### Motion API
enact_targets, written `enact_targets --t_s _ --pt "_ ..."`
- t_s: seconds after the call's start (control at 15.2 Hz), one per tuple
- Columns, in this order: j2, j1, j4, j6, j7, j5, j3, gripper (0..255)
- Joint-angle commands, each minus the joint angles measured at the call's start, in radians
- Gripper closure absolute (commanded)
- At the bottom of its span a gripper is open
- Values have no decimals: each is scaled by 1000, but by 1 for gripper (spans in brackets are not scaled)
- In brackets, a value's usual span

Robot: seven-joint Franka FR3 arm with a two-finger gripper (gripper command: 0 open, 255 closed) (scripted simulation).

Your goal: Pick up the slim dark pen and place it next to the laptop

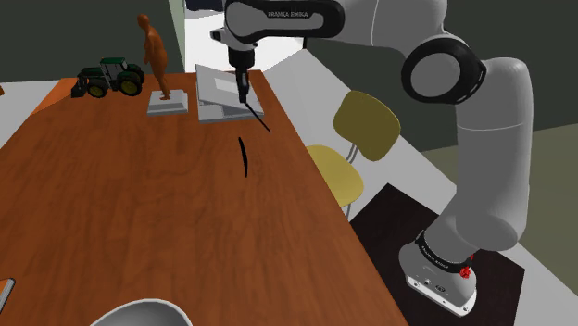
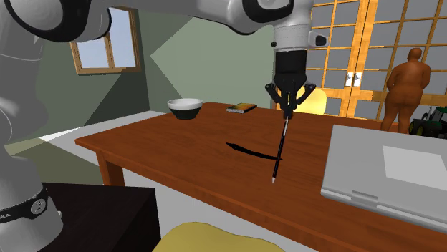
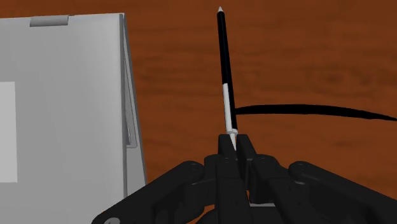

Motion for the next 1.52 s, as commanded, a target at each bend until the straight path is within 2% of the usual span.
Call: enact_targets --t_s 0.0,0.66,1.45 --pt "3 -1 -23 27 2 -1 0 255" --pt "7 -9 -152 159 10 -5 -3 255" --pt "45 -12 -255 298 20 -17 -10 255"
